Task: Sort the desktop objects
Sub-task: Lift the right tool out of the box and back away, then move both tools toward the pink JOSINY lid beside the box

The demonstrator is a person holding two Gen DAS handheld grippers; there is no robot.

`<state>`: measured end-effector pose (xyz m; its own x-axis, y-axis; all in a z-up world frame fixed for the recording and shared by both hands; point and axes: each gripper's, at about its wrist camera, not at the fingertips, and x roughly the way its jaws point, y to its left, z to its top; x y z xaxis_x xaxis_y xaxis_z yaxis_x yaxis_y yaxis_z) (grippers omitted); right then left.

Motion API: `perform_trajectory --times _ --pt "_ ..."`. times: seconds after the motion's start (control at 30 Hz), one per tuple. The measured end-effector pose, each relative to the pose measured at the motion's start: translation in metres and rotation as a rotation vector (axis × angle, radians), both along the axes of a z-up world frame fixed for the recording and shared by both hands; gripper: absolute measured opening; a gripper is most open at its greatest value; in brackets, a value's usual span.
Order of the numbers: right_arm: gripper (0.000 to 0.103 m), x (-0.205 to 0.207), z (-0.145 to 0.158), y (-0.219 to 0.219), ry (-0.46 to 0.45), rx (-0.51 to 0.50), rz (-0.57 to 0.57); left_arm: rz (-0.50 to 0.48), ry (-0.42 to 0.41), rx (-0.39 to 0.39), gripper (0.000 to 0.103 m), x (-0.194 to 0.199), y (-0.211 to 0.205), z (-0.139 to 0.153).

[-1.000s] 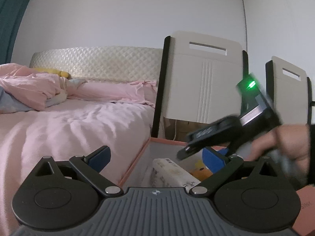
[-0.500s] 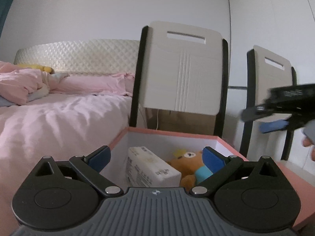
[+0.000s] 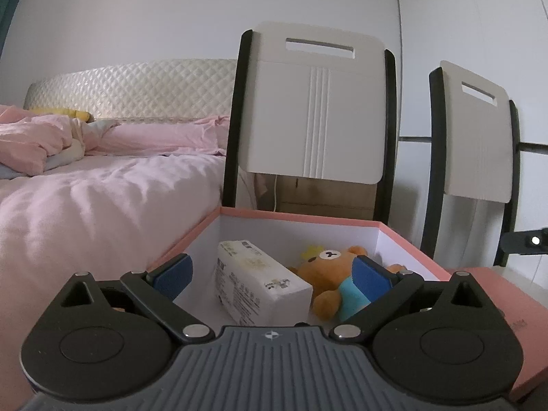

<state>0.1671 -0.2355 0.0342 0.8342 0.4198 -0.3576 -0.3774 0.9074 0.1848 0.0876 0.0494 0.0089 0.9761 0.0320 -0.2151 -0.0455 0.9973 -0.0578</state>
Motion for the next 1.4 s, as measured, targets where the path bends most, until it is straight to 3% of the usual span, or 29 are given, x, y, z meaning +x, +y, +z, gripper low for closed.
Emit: perform_trajectory --times 0.2,0.5,0.77,0.93,1.17,1.4 --pt "0.103 -0.007 -0.016 -0.005 -0.055 -0.061 0.007 0.001 -0.005 0.018 0.100 -0.001 -0.002 -0.001" --pt "0.103 0.003 -0.023 -0.006 -0.056 -0.056 -0.022 0.007 -0.003 0.020 0.100 0.001 -0.002 -0.002" --pt "0.103 -0.005 -0.025 -0.009 -0.127 -0.098 -0.083 0.008 -0.012 0.021 0.100 0.000 -0.004 -0.002" --pt "0.103 -0.014 -0.027 -0.017 -0.154 -0.112 -0.089 -0.036 -0.036 0.033 0.100 -0.005 -0.013 -0.001" --pt "0.103 -0.036 -0.026 -0.051 -0.119 -0.084 -0.143 -0.061 -0.085 0.025 0.100 -0.019 -0.033 0.001" --pt "0.103 -0.069 -0.026 -0.096 -0.121 -0.097 -0.200 -0.160 -0.127 -0.063 0.100 -0.054 -0.072 0.001"
